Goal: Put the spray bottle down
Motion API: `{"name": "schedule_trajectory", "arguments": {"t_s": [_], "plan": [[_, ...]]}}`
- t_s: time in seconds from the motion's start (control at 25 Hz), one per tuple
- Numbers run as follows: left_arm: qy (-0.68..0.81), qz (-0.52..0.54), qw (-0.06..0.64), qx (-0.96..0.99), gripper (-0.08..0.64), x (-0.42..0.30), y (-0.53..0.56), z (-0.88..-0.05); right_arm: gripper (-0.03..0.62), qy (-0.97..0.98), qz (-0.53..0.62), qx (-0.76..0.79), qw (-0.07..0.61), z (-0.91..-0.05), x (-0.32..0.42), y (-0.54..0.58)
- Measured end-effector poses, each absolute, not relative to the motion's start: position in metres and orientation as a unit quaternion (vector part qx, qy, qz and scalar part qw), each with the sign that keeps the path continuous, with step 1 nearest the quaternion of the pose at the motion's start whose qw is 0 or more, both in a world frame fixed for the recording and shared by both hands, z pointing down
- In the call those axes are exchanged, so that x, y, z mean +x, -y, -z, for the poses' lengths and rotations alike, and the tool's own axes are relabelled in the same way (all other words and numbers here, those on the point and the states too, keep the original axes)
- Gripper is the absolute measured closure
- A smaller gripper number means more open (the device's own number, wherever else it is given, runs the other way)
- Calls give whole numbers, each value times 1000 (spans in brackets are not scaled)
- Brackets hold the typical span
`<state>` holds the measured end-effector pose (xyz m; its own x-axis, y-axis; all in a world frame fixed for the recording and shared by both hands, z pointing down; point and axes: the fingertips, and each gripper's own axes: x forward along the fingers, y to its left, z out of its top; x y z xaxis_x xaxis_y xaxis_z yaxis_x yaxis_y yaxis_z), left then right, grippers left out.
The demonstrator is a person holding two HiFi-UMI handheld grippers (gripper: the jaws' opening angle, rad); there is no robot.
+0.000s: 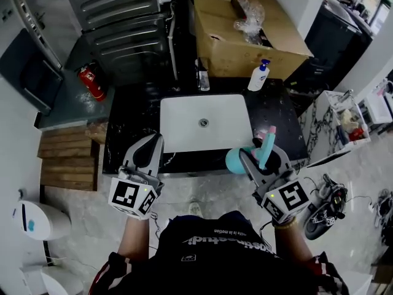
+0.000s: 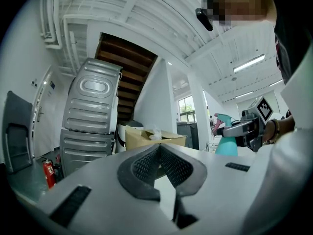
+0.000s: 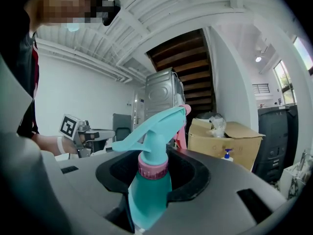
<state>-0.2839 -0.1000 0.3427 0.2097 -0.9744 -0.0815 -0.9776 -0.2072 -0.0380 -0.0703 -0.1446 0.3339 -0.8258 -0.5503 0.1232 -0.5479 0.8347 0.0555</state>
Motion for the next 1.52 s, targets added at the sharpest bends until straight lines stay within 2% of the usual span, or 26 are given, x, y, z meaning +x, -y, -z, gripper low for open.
{"name": "schedule_trajectory", "arguments": {"t_s": [0.32,0.76,1.52], "plan": [[-634,-26,25,-773,545,-306,133,-347,396,955,13,286,75,-333,-88,182],[-643,-14,8,-765,545,-292,169,-361,396,963,5,251,96,-353,-95,221],[-680,3,2,-733,545,-306,172,-367,397,978,4,191,82,-367,-136,259]]}}
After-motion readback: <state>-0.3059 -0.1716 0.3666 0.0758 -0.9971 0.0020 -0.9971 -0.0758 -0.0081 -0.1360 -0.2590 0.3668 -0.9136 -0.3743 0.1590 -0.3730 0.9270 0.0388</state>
